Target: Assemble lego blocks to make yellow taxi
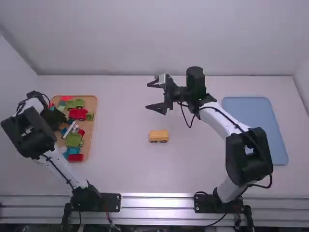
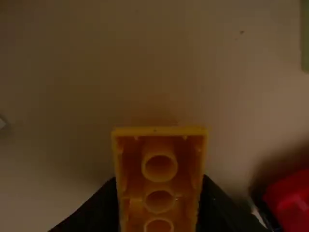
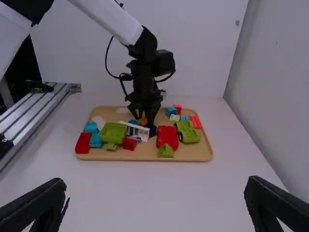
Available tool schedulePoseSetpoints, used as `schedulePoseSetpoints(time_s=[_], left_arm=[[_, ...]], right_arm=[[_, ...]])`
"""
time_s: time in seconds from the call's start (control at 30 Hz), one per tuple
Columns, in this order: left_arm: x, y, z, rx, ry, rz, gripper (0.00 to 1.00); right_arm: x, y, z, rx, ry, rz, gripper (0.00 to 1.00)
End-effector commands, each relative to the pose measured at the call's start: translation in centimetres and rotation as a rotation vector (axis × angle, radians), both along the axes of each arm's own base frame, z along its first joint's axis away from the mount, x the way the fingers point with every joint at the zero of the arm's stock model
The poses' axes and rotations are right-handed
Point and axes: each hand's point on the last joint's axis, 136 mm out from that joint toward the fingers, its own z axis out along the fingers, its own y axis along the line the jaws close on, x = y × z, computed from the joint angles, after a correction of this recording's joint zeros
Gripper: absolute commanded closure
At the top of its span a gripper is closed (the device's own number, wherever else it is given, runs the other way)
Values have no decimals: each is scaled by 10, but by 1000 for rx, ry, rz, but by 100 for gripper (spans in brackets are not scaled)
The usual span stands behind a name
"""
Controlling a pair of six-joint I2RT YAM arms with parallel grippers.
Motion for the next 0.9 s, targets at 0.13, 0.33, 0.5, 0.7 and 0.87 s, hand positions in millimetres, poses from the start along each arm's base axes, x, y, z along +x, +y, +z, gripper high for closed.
schedulePoseSetpoints(time_s=[0.13, 0.33, 0.5, 0.7, 0.87], left_arm=[[-1, -5, -5, -13, 0, -7, 64], [5, 0, 13, -2, -21, -38, 67], [22, -10, 64, -6, -161, -146, 74], [16, -22, 137, 100, -297, -193, 79], [26, -88, 203, 135, -610, -464, 81]], right_arm=[[5, 2, 6, 7, -13, 6, 1], [10, 1, 4, -2, -7, -26, 1], [39, -2, -4, -43, 74, -209, 1], [41, -2, -1, -41, 69, -215, 1], [56, -1, 6, -28, 127, -270, 1]])
